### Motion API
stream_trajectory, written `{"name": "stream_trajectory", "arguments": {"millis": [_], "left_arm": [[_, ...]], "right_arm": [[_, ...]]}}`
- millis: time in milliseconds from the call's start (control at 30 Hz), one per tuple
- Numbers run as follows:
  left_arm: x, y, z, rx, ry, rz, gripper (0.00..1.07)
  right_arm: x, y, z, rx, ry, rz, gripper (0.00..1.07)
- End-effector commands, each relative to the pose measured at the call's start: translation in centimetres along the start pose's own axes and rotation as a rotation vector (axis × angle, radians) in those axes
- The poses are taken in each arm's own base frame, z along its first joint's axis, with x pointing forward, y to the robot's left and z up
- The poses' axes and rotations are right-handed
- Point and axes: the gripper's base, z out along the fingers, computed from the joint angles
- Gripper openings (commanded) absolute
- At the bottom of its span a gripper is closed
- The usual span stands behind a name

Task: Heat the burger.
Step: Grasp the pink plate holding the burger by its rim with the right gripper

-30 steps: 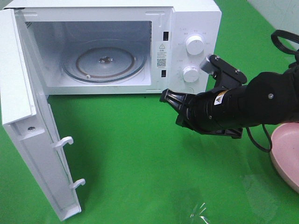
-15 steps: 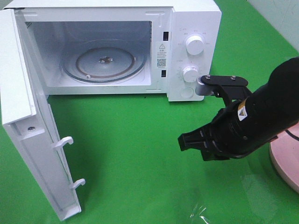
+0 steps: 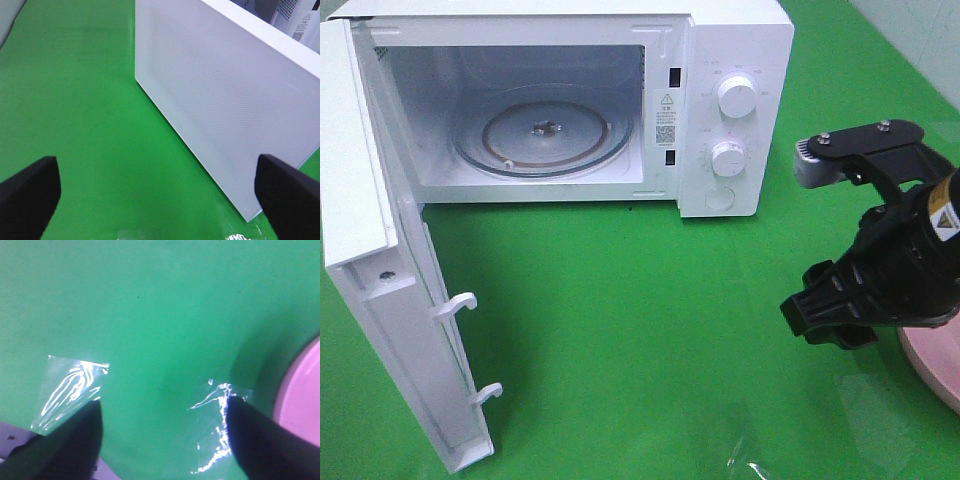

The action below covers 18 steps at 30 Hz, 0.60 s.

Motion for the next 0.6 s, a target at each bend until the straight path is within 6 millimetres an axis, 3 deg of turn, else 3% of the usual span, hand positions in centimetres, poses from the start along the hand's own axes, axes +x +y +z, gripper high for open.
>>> {"name": "stream_trajectory", "arguments": {"millis": [33,67,100,200,600], "left_arm": [[0.2,-0.1,-0.2,0.005,-0.011,0.000,0.98],[0.2,-0.1,-0.2,0.005,-0.011,0.000,0.98],[0.2,-0.1,-0.2,0.005,-0.011,0.000,0.98],[0.2,-0.1,-0.2,0.005,-0.011,0.000,0.98],[0.2,-0.1,-0.2,0.005,-0.011,0.000,0.98]], "right_arm": [[0.1,-0.5,-0.9,0.031,-0.014,-0.048,0.89],[0.3,-0.7,-1.4,0.040,-0.018,-0.052,1.00],[0.4,-0.8,-1.6,0.044,-0.011,-0.049,1.01],[0.6,-1.2,-1.6,0.057,0.008,-0.034,1.00],[0.7,-6.1,-1.5,0.182,0.042,0.117,0.91]]}}
